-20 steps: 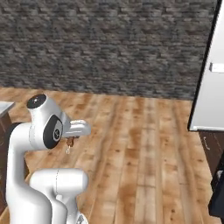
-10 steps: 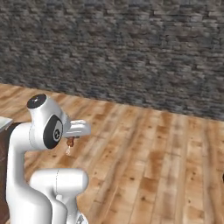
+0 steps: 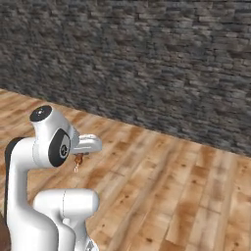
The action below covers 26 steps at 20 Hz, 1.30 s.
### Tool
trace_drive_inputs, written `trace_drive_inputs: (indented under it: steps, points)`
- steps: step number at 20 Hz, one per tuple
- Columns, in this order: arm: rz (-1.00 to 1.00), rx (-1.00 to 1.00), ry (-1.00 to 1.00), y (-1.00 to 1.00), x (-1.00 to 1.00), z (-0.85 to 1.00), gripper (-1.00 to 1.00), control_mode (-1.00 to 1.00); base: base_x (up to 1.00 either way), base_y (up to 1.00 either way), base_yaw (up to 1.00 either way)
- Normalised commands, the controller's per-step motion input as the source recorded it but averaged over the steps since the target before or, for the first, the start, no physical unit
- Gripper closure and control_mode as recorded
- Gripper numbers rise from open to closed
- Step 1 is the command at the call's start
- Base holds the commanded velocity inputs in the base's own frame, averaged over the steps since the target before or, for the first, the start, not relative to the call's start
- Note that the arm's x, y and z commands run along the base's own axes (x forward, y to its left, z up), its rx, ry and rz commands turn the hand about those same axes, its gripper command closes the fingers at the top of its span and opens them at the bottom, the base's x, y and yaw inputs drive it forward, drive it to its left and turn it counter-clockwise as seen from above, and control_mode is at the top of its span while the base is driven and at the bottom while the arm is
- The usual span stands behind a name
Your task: Place the cold items (corn and squash) from the fridge in one tupperware on the dining counter. Place the warm items (kebab skewer and hot dog) in the stove area in another tupperware.
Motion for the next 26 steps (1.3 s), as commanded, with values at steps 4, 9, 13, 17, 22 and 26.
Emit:
trace_drive_inputs:
  steps: [4, 9, 13, 17, 22, 26]
  points:
    - [0.0, 0.0, 0.0, 0.0, 0.0, 0.0, 1.0, 1.0, 0.96, 0.06, 0.37]
    - [0.0, 0.0, 0.0, 0.0, 0.0, 0.0, 1.0, 1.0, 0.92, 0.12, 0.43]
    - [0.0, 0.0, 0.0, 0.0, 0.0, 0.0, 1.0, 1.0, 0.92, 0.17, 0.46]
    - [0.0, 0.0, 0.0, 0.0, 0.0, 0.0, 1.0, 1.0, 0.94, 0.18, 0.47]
    - [0.0, 0.0, 0.0, 0.0, 0.0, 0.0, 1.0, 1.0, 0.92, 0.12, 0.49]
    - [0.0, 0.0, 0.0, 0.0, 0.0, 0.0, 1.0, 1.0, 0.99, 0.08, 0.49]
